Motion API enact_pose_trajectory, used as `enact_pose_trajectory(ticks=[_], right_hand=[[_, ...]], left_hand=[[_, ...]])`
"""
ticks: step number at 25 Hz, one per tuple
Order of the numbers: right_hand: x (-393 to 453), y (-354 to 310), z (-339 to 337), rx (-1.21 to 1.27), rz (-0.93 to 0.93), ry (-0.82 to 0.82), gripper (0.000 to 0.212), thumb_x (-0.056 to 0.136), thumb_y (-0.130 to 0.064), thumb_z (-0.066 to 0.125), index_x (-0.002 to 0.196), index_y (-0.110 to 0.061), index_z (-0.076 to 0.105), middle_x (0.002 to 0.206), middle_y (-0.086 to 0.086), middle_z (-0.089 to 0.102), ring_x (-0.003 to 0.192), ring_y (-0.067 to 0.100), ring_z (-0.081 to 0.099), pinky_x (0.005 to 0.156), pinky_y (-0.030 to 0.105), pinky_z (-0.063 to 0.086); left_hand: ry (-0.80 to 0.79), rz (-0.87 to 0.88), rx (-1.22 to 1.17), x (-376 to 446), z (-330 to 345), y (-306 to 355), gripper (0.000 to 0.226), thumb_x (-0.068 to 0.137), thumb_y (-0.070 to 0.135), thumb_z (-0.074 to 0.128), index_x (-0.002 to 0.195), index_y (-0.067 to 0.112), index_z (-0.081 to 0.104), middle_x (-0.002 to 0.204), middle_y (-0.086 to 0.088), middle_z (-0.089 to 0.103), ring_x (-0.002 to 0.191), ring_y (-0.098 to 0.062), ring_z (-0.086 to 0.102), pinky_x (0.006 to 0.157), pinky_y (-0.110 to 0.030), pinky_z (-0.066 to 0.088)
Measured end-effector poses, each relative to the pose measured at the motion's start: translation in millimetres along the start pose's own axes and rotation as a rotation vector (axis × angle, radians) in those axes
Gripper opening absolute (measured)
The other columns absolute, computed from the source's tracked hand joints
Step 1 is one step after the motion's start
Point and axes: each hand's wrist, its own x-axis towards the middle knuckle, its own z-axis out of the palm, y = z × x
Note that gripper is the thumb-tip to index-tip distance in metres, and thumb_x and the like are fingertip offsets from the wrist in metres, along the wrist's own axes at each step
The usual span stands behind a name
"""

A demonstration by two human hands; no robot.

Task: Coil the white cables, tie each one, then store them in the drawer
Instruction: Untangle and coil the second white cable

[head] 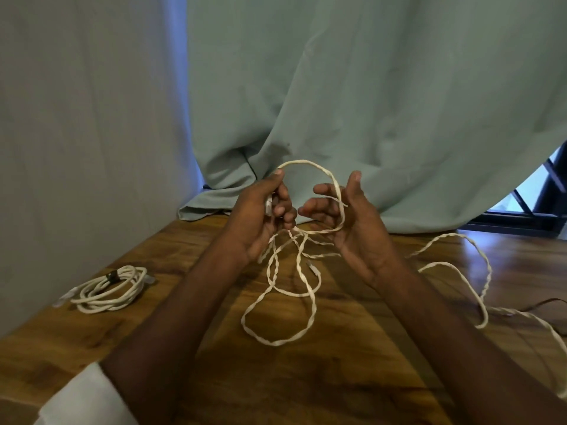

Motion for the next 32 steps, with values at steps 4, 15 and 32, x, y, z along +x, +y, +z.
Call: enact_pose_trajectory(ticks=[4,15,32], right_hand=[[4.4,-2.4,-0.7,0.217,-0.037,0.221,0.017,0.104,-0.009,0.056,0.118,-0.01,0.066,0.086,0.005,0.059,0.07,0.014,0.06,0.071,0.037,0.062],[2.8,9.2,12.8,0.152,0.083,0.23,0.019,0.109,-0.015,0.049,0.109,-0.006,0.066,0.067,0.003,0.056,0.05,0.01,0.055,0.053,0.027,0.054],[-11.7,-24.0,-0.4,-0.293,0.3,-0.311,0.041,0.088,0.003,0.073,0.128,-0.006,0.07,0.091,0.011,0.068,0.054,0.008,0.044,0.046,0.019,0.04]], left_hand=[[0.019,0.036,-0.579,6.3,-16.4,17.0,0.045,0.109,0.024,0.051,0.066,0.011,0.059,0.063,-0.005,0.065,0.065,-0.022,0.072,0.059,-0.03,0.062],[-0.063,0.005,-0.638,11.8,-15.2,10.0,0.036,0.11,0.026,0.05,0.079,0.011,0.06,0.088,-0.011,0.077,0.091,-0.027,0.078,0.082,-0.04,0.065],[-0.146,0.492,1.146,20.7,-42.6,-22.8,0.032,0.113,0.035,0.043,0.122,0.021,0.071,0.097,0.01,0.073,0.095,-0.008,0.07,0.081,-0.028,0.05]])
